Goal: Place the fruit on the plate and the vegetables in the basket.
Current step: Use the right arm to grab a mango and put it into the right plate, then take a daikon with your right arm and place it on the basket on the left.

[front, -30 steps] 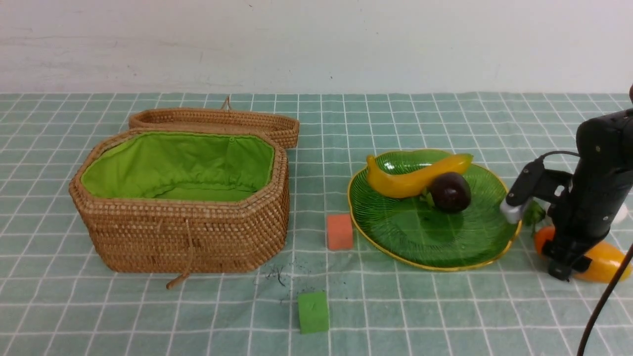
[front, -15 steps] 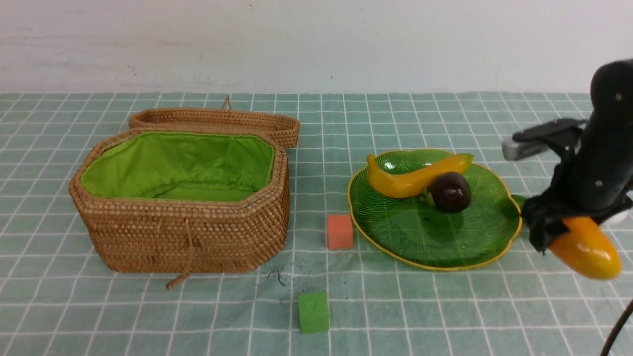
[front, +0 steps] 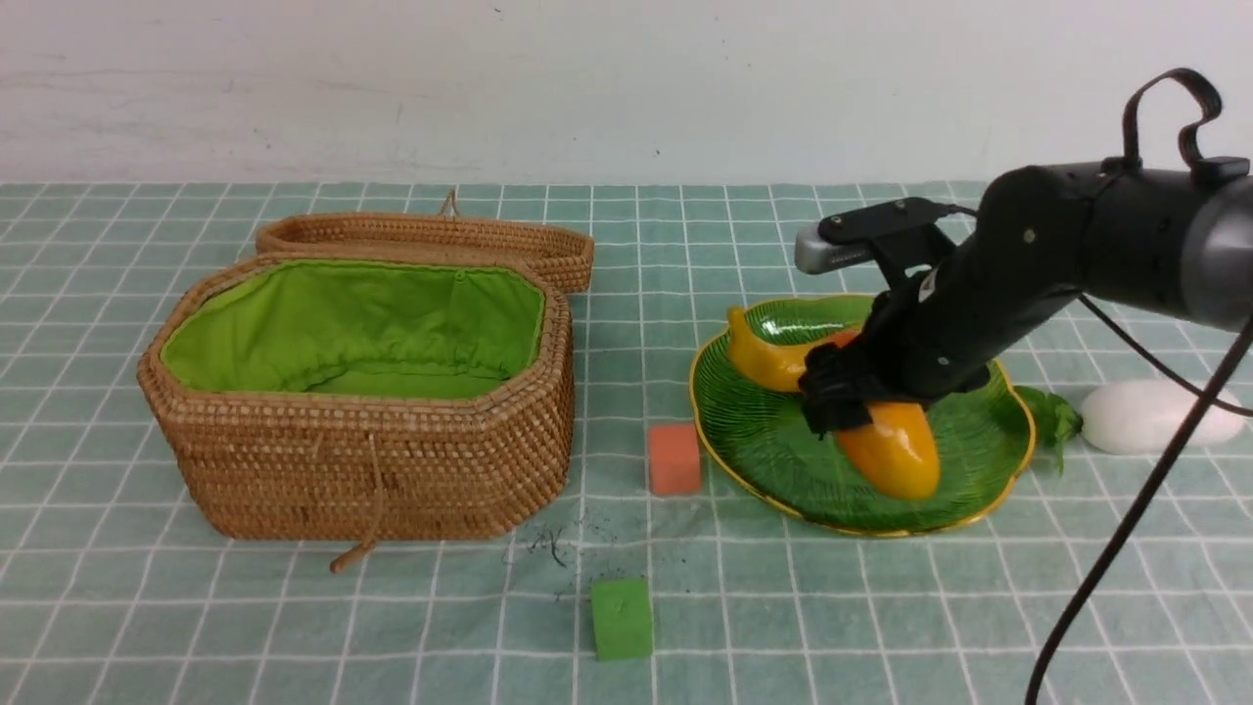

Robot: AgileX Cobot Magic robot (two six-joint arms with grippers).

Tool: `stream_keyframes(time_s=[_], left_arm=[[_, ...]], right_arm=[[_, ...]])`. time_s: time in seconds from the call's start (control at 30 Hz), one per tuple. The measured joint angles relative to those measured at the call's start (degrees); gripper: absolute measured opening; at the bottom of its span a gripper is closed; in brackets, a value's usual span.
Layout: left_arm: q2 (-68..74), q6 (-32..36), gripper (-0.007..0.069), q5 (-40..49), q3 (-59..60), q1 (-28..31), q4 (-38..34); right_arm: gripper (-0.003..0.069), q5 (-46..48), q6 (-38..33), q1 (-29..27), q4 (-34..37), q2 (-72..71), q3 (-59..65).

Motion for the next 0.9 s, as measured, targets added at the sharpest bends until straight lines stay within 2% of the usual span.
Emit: stream_keyframes(time_s=[0.13,0.27,0.3,0.4,0.47,0.5,0.53,0.57,0.67,0.7,0.73,0.83,0.87,0.9], left_arm=[[0.0,0.0,-0.0002,-0.4,0.0,0.0,0.0],[0.0,0.0,-0.0001,-0.5,0.0,0.0,0.0],[0.0,0.0,0.0001,-0.7,0.0,0.0,0.0],[0.0,0.0,0.0000,-0.7,0.0,0.0,0.0],[0.0,0.0,0.0000,-0.7,0.0,0.0,0.0],[0.0,0.0,0.0000,-0.7,0.0,0.0,0.0],[0.0,0.0,0.0000,-0.7,0.0,0.0,0.0],[0.0,0.0,0.0000,-0.7,0.0,0.0,0.0],[0.0,0.0,0.0000,-0.7,0.0,0.0,0.0],[0.0,0.0,0.0000,-0.7,0.0,0.0,0.0],[0.0,0.0,0.0000,-0.7,0.0,0.0,0.1],[0.0,0.0,0.0002,-0.7,0.0,0.0,0.2],[0.0,0.0,0.0004,-0.7,0.0,0.0,0.2],[0.0,0.0,0.0005,-0.7,0.0,0.0,0.2]], right_arm=[[0.0676,3.0,0.0,0.0,-1.1,-1.5,-1.2],[0.0637,8.3,0.0,0.0,-6.7,-4.6,-3.4],[0.0600,11.7,-0.7,-0.3,-12.5,-6.5,-4.2],[0.0521,17.6,-5.9,-3.0,-23.6,-8.7,-4.5],[0.0490,18.8,-9.0,-5.3,-25.2,-8.8,-4.5],[0.0462,18.8,-13.1,-8.6,-25.4,-8.5,-4.5],[0.0456,18.7,-14.4,-9.6,-24.8,-8.4,-4.5],[0.0443,18.2,-21.9,-14.5,-22.1,-7.4,-4.5],[0.0459,17.1,-34.1,-19.6,-20.0,-5.6,-4.5],[0.0462,17.0,-35.9,-20.2,-19.8,-5.3,-4.5],[0.0488,15.8,-40.8,-21.8,-19.1,-4.3,-4.5],[0.0543,12.4,-48.1,-23.9,-17.2,-2.3,-4.5],[0.0597,8.4,-52.2,-24.8,-16.1,-0.2,-4.5],[0.0602,8.0,-52.2,-24.8,-16.1,-0.2,-4.5]])
